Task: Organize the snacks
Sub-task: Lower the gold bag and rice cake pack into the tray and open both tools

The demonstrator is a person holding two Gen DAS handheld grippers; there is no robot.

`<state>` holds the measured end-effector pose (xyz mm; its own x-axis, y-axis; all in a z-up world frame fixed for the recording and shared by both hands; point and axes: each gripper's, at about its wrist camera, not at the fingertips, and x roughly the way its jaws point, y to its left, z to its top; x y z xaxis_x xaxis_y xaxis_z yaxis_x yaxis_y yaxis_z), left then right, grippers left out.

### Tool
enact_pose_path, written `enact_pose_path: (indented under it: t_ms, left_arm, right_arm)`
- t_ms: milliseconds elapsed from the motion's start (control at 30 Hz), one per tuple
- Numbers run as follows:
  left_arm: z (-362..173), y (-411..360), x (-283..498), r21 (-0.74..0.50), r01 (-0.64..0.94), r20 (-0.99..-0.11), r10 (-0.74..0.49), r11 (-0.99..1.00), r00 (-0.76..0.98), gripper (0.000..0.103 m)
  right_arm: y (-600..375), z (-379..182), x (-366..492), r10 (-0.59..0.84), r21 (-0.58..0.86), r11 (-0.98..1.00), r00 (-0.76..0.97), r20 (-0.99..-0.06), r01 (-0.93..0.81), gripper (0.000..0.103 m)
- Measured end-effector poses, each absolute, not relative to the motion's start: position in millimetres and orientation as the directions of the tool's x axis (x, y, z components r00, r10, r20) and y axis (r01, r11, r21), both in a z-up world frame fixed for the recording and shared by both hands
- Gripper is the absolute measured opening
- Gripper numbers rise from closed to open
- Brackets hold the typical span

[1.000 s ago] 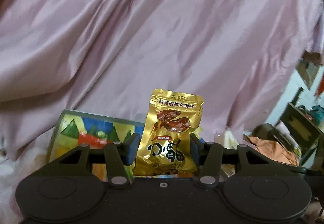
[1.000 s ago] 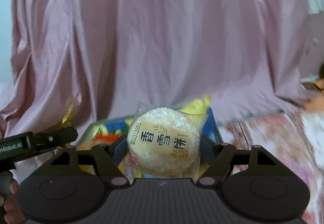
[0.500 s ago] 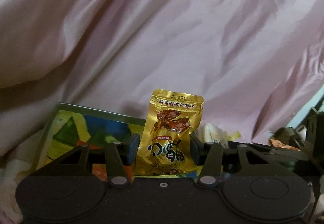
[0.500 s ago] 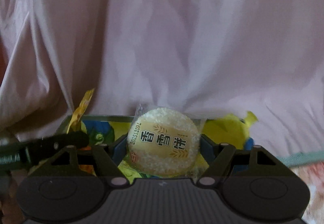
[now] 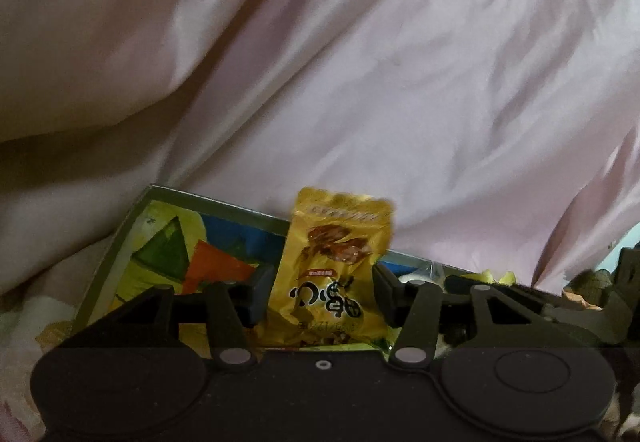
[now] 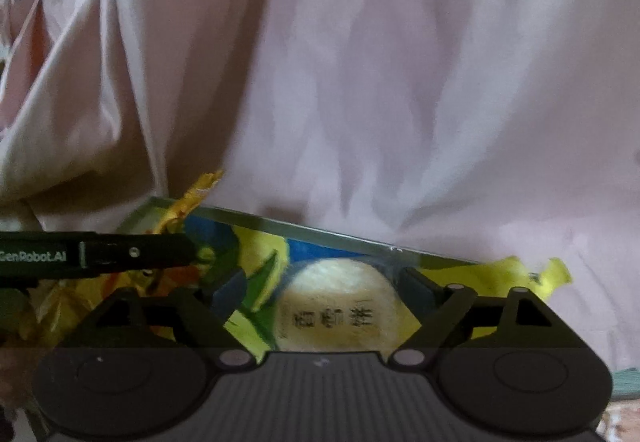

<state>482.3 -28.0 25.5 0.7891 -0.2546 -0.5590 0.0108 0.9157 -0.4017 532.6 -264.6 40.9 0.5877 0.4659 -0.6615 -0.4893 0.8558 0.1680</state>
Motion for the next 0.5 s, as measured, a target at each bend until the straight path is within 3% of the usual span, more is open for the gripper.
enact_pose_path:
  t_ms: [133, 500]
  left_arm:
    - [30.2, -23.6, 475.0, -0.419, 0.010, -0.530, -0.254, 0.908, 0.809, 0.061]
    - [32.9, -18.2, 465.1, -0.432, 0.012, -0.512, -0.256, 0.902, 0.820, 0.061]
  right_arm:
    - [-260.4, 27.3, 538.3, 0.499, 0.194, 0.837, 0.569, -0.654, -0.511, 0.089]
    - [-256.8, 13.7, 531.5, 0.451, 0.156, 0.865, 0.603, -0.658, -0.477, 0.090]
